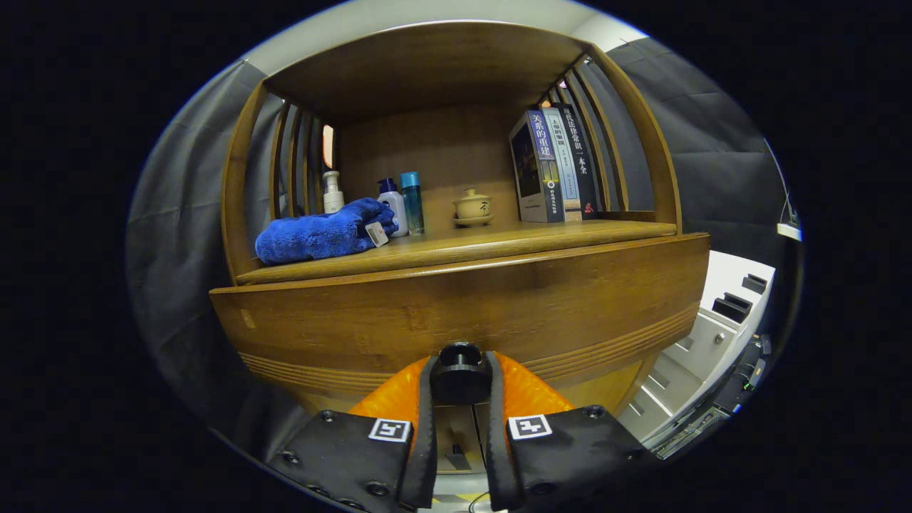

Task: Pull open the drawer, take out the items inside it, and place them on the countertop above the cabinet.

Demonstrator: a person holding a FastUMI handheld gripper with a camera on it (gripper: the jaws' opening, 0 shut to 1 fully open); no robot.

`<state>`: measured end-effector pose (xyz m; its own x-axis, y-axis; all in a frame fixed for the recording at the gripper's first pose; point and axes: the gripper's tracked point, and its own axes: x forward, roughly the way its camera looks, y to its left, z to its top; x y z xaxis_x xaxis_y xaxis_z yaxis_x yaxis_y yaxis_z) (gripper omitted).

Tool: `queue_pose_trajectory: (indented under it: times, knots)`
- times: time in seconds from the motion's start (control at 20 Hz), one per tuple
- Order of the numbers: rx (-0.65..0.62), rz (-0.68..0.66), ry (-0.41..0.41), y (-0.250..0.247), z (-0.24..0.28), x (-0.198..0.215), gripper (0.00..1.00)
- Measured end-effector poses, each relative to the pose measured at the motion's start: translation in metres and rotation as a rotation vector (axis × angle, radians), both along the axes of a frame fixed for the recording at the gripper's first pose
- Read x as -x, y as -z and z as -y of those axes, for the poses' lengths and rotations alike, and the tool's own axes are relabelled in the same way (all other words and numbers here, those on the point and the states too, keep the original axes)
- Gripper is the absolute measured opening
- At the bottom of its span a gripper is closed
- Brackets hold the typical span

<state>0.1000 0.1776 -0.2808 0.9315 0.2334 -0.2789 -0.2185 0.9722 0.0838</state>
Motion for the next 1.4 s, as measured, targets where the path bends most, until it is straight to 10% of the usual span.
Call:
queue_pose_trajectory:
  times: [1.4]
  knots:
    - [0.052, -0.105, 0.016, -0.003, 0.031, 0.132, 0.37]
